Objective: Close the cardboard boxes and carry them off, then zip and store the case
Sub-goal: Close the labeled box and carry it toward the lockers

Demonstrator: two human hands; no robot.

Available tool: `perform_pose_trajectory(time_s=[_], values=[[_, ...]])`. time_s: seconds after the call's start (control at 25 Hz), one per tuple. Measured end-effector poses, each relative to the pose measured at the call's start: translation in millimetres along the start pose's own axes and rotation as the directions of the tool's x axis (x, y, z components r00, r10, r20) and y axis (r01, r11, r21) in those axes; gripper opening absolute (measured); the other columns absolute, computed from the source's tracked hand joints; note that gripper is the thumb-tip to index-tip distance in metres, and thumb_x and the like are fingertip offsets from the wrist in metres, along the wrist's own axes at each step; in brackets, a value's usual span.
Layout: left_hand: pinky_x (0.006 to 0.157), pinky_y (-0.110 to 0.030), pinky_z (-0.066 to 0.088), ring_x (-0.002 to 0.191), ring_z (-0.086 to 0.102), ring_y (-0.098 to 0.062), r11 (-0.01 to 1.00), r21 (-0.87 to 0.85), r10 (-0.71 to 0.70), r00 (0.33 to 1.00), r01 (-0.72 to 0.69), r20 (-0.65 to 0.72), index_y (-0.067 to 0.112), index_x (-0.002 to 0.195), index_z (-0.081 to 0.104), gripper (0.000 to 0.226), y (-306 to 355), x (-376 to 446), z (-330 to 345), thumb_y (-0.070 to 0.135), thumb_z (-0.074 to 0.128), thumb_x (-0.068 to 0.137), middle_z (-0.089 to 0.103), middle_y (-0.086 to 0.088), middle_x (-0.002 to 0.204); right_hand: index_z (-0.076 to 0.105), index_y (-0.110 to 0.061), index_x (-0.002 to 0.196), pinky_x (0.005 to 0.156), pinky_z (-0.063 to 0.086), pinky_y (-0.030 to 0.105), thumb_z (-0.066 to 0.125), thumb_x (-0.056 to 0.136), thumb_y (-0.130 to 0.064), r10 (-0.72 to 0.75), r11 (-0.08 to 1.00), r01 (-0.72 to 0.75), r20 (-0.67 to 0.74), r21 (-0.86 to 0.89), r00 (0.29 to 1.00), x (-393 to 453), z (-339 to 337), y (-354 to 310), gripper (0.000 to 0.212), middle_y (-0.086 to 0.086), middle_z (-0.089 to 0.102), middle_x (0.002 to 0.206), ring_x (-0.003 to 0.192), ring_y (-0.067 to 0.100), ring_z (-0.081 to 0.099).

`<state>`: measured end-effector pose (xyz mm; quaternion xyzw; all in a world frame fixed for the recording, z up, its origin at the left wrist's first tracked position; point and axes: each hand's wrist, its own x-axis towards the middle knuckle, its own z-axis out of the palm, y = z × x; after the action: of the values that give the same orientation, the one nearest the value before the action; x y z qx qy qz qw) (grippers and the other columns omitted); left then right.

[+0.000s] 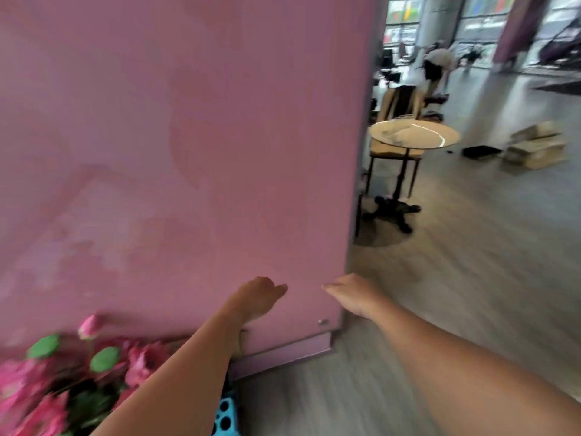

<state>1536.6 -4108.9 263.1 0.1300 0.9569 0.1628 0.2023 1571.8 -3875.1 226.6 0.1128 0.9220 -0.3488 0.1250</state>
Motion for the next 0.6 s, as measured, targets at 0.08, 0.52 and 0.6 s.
perform_pose_trajectory(time_s=[0.08, 0.52, 0.6], values=[[0.102, -0.035, 0.038, 0.125, 0.051, -0.033, 0.996, 0.035, 0.08, 0.994, -0.083, 0.07, 0.003, 0.13, 0.057, 0.06, 60, 39, 12, 0.051, 0.03, 0.105, 0.054, -0.017, 0.137, 0.069, -0.015, 0.082, 0.082, 0.051, 0.032, 0.054, 0.092, -0.057, 0.075, 0.996, -0.072, -0.061, 0.052, 0.995, 7, -41, 48, 0.046, 0.006, 0.071, 0.097, 0.1, 0.028, 0.067], [0.093, -0.031, 0.043, 0.12, 0.057, -0.033, 0.9, 0.049, 0.4, 0.865, -0.433, 0.301, 0.01, 0.126, 0.063, 0.047, 300, 267, 60, 0.047, 0.046, 0.102, 0.061, -0.015, 0.13, 0.056, -0.017, 0.067, 0.062, 0.039, 0.028, 0.06, 0.091, -0.055, 0.533, 0.821, -0.428, -0.238, 0.378, 0.812, 79, -199, 228, 0.044, 0.002, 0.06, 0.075, 0.079, 0.023, 0.059], [0.093, -0.03, 0.041, 0.122, 0.055, -0.032, 0.876, 0.036, 0.438, 0.826, -0.481, 0.355, 0.011, 0.128, 0.061, 0.051, 347, 311, 58, 0.051, 0.047, 0.1, 0.059, -0.012, 0.133, 0.07, -0.012, 0.085, 0.075, 0.049, 0.031, 0.062, 0.091, -0.055, 0.603, 0.776, -0.475, -0.267, 0.416, 0.752, 99, -232, 246, 0.044, 0.008, 0.07, 0.092, 0.091, 0.026, 0.066]])
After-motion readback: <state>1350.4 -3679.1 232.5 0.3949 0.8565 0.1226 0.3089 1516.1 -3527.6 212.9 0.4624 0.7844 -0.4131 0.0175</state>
